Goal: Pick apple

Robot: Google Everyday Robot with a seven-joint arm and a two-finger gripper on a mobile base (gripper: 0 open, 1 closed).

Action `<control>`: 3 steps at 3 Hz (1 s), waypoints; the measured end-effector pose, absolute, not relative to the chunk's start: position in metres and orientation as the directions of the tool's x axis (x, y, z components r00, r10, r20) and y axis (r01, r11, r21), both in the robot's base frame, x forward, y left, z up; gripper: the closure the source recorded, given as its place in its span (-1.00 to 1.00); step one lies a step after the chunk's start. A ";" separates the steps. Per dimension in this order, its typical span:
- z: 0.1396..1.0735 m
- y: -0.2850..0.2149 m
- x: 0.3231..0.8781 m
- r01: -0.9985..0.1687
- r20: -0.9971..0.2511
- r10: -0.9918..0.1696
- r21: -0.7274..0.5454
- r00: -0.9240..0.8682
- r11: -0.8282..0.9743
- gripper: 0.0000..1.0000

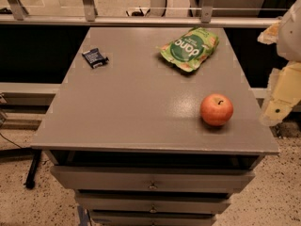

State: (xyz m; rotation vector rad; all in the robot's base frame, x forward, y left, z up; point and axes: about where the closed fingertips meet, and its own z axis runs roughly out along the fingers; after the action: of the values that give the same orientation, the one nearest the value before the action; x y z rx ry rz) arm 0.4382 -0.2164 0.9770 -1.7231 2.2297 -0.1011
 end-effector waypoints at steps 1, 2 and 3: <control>0.977 -0.216 0.438 -0.930 -0.208 -0.953 -0.249 -0.221 0.270 -1.00; 0.966 -0.220 0.441 -0.922 -0.280 -0.929 -0.231 -0.244 0.311 -1.00; 0.940 -0.223 0.446 -0.916 -0.406 -0.879 -0.193 -0.251 0.351 -1.00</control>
Offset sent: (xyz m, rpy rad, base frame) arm 0.0055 -0.0085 -0.0254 0.1646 0.0052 -0.0574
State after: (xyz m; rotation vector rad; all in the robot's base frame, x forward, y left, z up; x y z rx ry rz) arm 0.4457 -0.2230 0.9400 -1.5652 2.1761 0.1144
